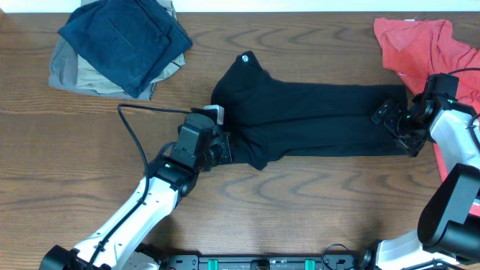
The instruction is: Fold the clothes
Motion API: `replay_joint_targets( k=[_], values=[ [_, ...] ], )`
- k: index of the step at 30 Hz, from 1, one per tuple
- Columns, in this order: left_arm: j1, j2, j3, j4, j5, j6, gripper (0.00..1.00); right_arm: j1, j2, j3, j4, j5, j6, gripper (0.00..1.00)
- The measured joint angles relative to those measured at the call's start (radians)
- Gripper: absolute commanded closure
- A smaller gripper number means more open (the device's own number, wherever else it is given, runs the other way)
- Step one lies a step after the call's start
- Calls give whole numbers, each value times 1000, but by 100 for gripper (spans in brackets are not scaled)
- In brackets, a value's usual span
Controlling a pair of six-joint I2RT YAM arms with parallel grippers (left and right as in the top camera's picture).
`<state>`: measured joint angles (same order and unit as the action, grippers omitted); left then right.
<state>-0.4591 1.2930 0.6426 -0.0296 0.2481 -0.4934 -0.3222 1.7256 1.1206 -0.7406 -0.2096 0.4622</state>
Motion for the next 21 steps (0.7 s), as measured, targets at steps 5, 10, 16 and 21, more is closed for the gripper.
replay_joint_targets(
  k=[5,10,16,21],
  values=[
    [0,10,0,41,-114,-2,94,0,0,0,-1,0,0,1],
    [0,81,0,156,-211,-3,94,0,0,0,-3,0,0,1],
    [0,190,-2,354,-294,-3,94,0,0,-1,-3,0,-3,1],
    [0,264,-2,439,-381,-4,93,0,0,-2,-4,0,-24,1]
  ],
)
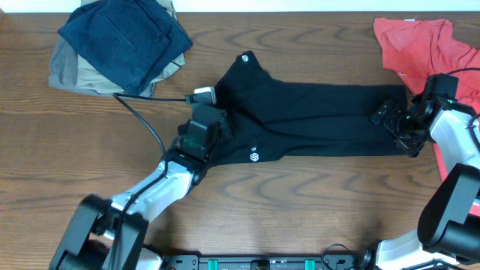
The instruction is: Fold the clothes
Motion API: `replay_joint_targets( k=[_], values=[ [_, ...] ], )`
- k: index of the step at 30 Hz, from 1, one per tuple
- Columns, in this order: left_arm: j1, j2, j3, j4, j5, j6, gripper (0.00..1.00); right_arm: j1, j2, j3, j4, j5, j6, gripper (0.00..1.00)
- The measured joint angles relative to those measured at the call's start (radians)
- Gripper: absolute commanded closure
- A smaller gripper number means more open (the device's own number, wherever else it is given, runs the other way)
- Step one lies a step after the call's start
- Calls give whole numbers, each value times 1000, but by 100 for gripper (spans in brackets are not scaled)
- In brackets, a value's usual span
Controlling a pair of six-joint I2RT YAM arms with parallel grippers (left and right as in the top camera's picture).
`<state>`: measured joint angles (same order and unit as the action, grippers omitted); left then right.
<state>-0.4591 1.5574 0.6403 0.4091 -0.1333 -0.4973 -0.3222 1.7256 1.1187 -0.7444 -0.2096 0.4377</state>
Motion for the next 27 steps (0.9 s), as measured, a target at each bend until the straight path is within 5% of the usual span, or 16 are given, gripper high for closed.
replay_joint_targets(
  k=[17,20,27],
  values=[
    [0,160,0,253,-192,0,88,0,0,0,-18,0,-22,1],
    [0,160,0,288,-219,6,74,0,0,0,-18,0,-22,1],
    [0,160,0,321,-245,64,59,0,0,0,-21,0,-23,1]
  ],
)
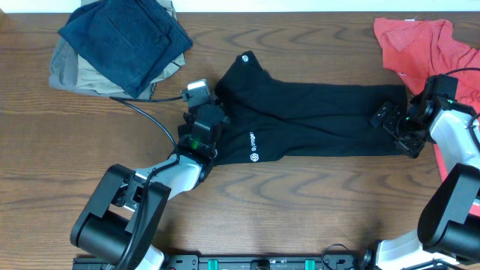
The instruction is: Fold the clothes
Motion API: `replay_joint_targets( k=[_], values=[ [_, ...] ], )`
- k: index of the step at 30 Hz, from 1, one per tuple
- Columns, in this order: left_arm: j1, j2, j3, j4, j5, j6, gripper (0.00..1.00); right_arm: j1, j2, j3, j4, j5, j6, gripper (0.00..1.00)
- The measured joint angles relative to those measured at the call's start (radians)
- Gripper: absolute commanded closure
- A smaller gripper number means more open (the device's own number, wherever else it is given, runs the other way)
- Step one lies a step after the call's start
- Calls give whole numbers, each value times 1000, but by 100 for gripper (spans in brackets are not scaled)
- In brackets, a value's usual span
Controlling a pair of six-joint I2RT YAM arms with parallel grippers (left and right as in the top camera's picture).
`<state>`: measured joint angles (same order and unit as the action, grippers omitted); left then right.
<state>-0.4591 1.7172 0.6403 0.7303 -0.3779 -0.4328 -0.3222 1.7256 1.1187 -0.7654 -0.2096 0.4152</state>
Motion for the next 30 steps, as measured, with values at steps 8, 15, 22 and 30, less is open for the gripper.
replay_joint_targets(
  k=[8,15,22,30],
  values=[
    [-17,-113,13,-361,103,49,46,0,0,0,-5,0,-8,1],
    [-87,-251,17,-576,365,-83,39,0,0,-1,-5,0,-11,1],
    [-125,-129,17,-500,454,-191,24,0,0,-1,-24,0,-13,1],
    [-125,-56,17,-389,491,-219,23,0,0,-1,-30,0,-16,1]
  ],
)
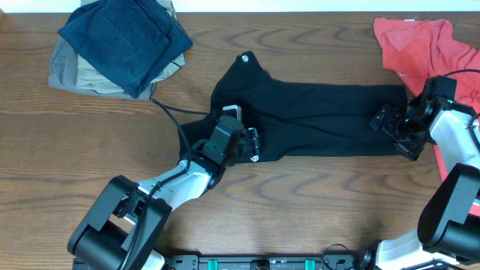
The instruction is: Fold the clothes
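Observation:
A long black garment lies across the middle of the table, with a small white tag at its far-left tip and a white logo near its lower-left edge. My left gripper sits on that lower-left edge, its fingers closed into the fabric beside the logo. My right gripper is shut on the garment's right end. How much cloth sits between either pair of fingers is hidden.
A folded dark blue garment rests on a beige one at the back left. A crumpled red garment lies at the back right, near the right arm. The left arm's black cable loops over the table.
My left gripper has moved right and toward the front, from the garment's left edge onto its lower-left part. The printed strip that showed beside the logo is now covered. The right gripper has stayed put.
My left gripper began at the garment's lower-left corner. It then stood further back at the left edge, and a white logo showed on the fabric. It is now over the lower-left part. The right gripper held the right end throughout.

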Motion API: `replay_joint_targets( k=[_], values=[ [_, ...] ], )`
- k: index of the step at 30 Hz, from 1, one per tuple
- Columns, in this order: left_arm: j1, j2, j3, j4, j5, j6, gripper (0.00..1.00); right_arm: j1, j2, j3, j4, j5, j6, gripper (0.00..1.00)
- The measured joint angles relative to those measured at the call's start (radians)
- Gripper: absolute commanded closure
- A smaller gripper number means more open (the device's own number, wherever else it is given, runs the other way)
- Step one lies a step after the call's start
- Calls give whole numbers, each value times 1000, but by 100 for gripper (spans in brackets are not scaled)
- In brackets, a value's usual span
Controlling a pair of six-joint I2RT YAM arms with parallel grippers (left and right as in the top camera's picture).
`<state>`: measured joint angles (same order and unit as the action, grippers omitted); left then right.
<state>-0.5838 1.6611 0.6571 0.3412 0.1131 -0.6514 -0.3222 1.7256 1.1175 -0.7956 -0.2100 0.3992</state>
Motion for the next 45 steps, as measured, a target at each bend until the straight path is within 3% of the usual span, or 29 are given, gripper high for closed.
replay_joint_targets(
  k=[15,26,39,45],
  values=[
    [0,102,4,141,8,-32,25,0,0,0,0,0,-6,1],
    [0,111,26,166,12,-41,40,0,0,0,0,0,-22,1],
    [0,111,38,170,-37,-36,71,0,0,0,0,0,-26,1],
    [0,111,39,224,-76,-24,73,0,0,0,0,0,-26,1]
  ],
)
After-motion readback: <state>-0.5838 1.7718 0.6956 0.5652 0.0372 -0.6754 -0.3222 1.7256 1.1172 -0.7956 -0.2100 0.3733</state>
